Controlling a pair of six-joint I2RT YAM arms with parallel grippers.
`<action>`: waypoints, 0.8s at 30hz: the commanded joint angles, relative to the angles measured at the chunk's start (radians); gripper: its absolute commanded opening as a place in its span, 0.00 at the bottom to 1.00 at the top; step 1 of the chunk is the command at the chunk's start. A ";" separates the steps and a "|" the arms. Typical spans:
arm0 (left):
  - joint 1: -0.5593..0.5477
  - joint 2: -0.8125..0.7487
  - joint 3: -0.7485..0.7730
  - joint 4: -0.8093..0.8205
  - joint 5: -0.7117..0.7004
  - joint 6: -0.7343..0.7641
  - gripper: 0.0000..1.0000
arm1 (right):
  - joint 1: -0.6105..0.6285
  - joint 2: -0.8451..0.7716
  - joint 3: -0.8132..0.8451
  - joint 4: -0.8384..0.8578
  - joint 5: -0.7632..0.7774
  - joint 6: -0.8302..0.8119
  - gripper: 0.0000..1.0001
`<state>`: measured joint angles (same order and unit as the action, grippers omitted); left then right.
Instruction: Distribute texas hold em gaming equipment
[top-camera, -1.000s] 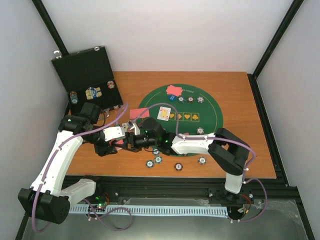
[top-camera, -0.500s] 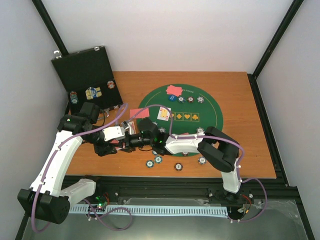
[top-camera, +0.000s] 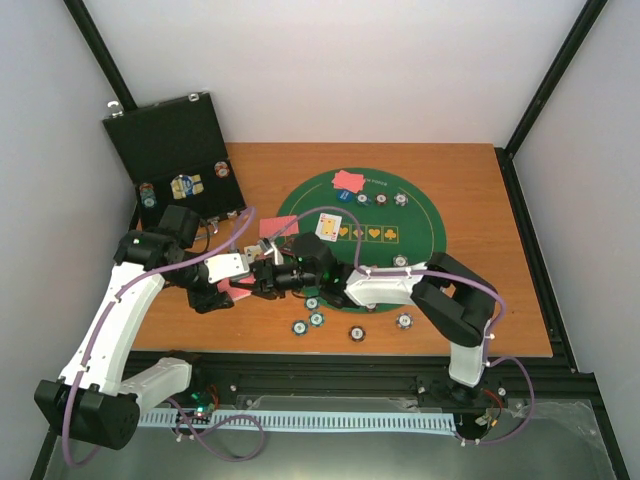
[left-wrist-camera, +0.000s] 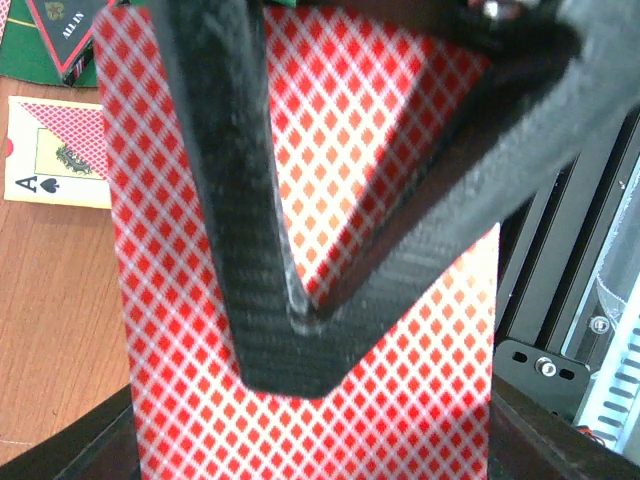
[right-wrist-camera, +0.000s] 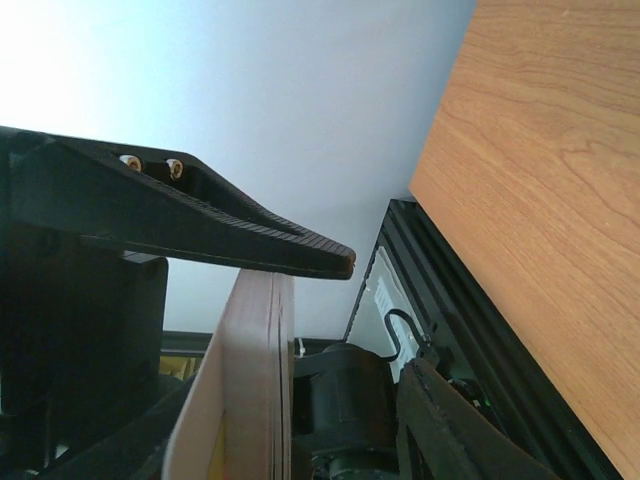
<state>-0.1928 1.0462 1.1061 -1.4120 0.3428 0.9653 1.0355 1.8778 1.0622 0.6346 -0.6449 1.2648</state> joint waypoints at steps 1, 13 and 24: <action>-0.004 -0.017 0.039 -0.006 0.022 0.010 0.27 | -0.027 -0.032 -0.042 -0.123 0.006 -0.057 0.42; -0.005 -0.014 0.036 0.002 0.014 0.015 0.27 | -0.051 -0.097 -0.069 -0.197 0.002 -0.102 0.22; -0.004 -0.005 0.032 0.010 0.013 0.014 0.27 | -0.054 -0.209 -0.089 -0.298 0.024 -0.155 0.03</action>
<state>-0.1928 1.0462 1.1061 -1.4136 0.3164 0.9657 0.9844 1.7100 0.9955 0.4408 -0.6415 1.1522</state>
